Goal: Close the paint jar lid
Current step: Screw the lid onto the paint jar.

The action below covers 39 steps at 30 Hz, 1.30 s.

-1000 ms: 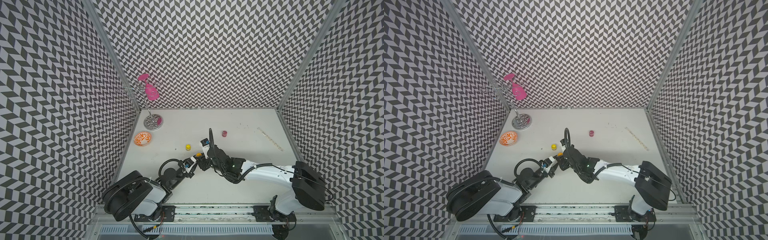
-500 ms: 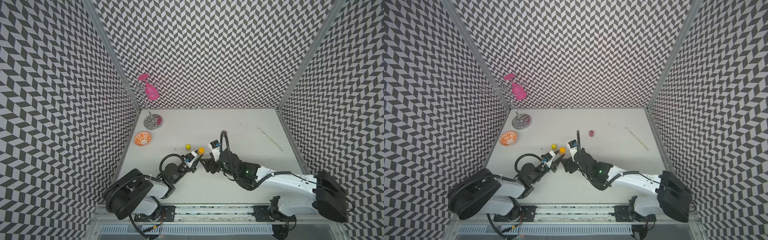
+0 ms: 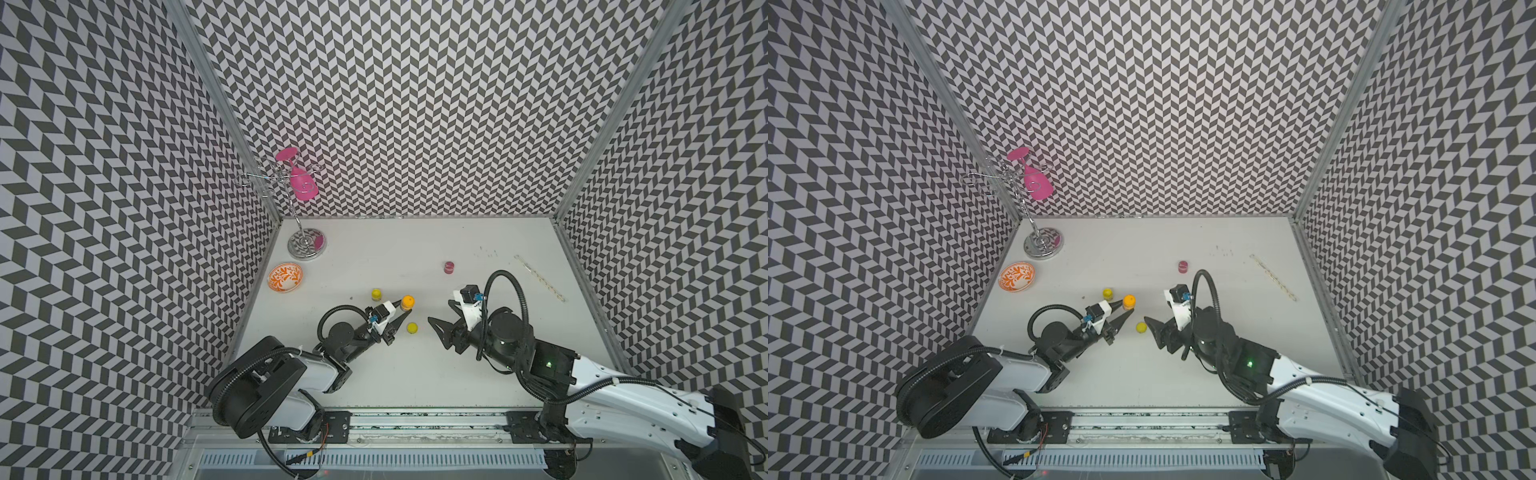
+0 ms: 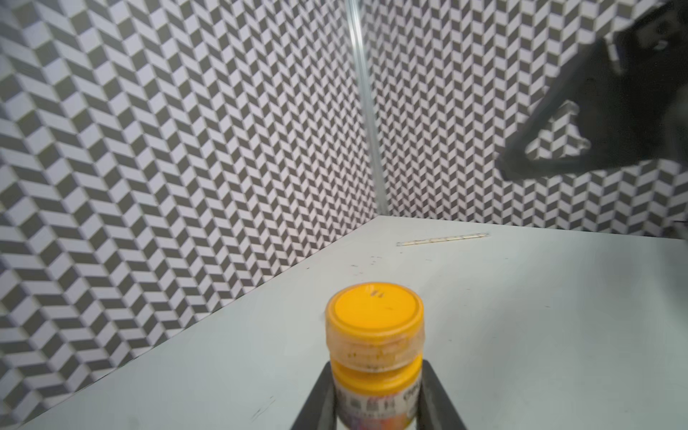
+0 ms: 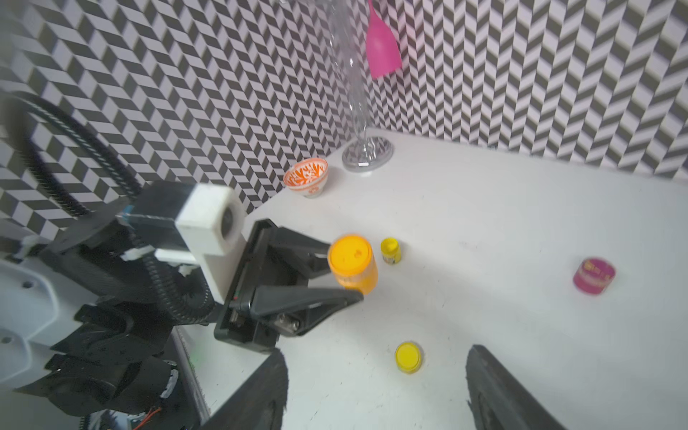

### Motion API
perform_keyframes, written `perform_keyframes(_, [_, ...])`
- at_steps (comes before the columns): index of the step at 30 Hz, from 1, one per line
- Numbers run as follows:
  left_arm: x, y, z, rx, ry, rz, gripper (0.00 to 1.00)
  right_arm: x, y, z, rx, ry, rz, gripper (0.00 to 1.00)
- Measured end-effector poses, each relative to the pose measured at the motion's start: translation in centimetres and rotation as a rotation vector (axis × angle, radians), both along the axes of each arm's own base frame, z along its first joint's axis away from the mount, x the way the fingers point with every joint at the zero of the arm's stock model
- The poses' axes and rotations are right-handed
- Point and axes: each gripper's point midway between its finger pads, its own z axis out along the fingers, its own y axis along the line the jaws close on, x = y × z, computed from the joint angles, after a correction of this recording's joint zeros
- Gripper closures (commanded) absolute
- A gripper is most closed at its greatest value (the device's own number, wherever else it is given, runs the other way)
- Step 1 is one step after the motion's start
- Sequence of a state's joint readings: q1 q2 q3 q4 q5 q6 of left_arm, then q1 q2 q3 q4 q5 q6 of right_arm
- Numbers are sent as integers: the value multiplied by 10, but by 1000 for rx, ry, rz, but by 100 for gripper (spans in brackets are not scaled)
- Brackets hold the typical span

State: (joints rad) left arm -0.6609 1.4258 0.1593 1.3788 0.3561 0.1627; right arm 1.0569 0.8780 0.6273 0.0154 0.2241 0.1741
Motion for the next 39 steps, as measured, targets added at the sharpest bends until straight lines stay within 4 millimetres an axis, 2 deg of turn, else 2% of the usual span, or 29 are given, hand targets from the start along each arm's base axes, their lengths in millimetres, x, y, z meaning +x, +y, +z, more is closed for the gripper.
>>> perform_keyframes(3, [-21, -15, 3, -6, -20, -158, 74, -9, 3, 16, -11, -104, 76, 27])
perform_keyframes(6, [-41, -23, 4, -15, -32, -287, 74, -21, 6, 24, -21, -196, 168, 28])
perform_keyframes(10, [-59, -28, 4, -16, -36, -403, 74, -35, 13, 20, -49, -261, 280, 33])
perform_keyframes(14, [-69, -30, 0, -13, -5, -477, 74, -40, 21, 10, -83, -277, 362, 36])
perform_keyframes(17, [-74, -31, -5, -8, 25, -511, 74, -43, 25, 0, -107, -266, 424, 37])
perform_keyframes(21, [-78, -32, -6, -7, 34, -532, 74, -51, 30, -5, -109, -266, 492, 46])
perform_keyframes(27, [-79, -32, -6, -10, 43, -538, 74, -57, 36, -14, -118, -241, 548, 46])
perform_keyframes(32, [-79, -31, -5, -11, 41, -538, 74, -55, 39, -25, -139, -213, 552, 47])
perform_keyframes(39, [-79, -31, -5, -11, 41, -538, 73, -50, 38, -27, -141, -204, 533, 49])
